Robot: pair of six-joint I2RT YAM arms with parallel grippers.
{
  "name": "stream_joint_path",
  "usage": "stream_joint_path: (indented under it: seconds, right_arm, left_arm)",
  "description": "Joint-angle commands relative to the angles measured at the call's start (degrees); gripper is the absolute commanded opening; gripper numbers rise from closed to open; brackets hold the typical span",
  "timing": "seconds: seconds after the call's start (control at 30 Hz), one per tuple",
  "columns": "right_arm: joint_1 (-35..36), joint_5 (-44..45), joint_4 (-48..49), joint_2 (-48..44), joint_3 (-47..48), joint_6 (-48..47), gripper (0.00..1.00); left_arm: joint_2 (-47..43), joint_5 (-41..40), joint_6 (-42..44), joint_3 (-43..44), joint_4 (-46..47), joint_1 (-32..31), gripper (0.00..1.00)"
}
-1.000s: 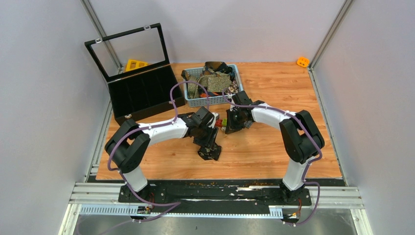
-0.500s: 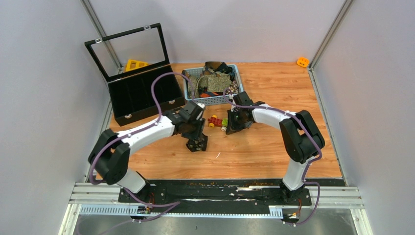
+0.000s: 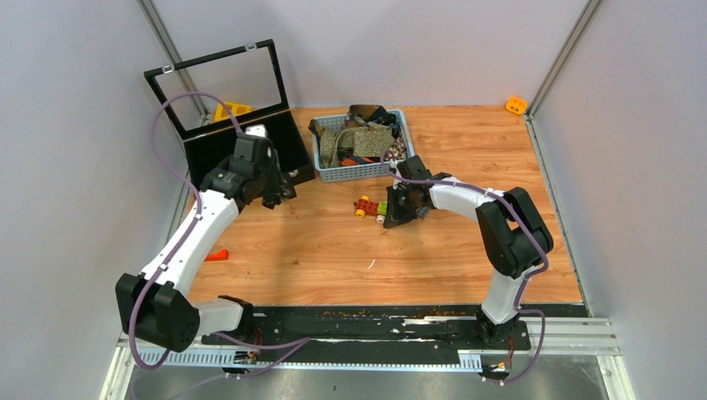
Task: Roll the ties
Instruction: Pick up the tie at the center of the board, then place the tie in the storage box.
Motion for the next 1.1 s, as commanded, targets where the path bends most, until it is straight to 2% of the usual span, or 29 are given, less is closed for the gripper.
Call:
stream_joint_path:
  seconds: [0.0,0.17,0.4,0.6,1.07]
  right_arm:
    - [-0.2,-1.3,2.7,-0.6,-0.8,0.9,0.00]
    - [-0.2,-2.7,3.2,0.1,-0.9,1.1,0.00]
    - [-0.2,-3.9,3.9,0.2,-1.1,1.6,0.00]
    - [-0.1,-4.8,5.5,-0.3,-2.3,2.8,0.00]
    - [-0.1,-5.8,6.3,0.9,-2.4,3.0,0.00]
  left_arm:
    - [1.4,-7.3,-0.9,5.7,2.2,4.4,0.00]
    - [5.8,-13.7,1.2,8.8,9.2,8.4,0.00]
    - [13.9,-16.1,0.1,12.4,17.6,14.9,0.00]
    - [22.0,-10.7,-3.1,15.2,23.8,22.4,0.00]
    - [41.1,-11.6,-1.3,28.9,26.3,27.3,0.00]
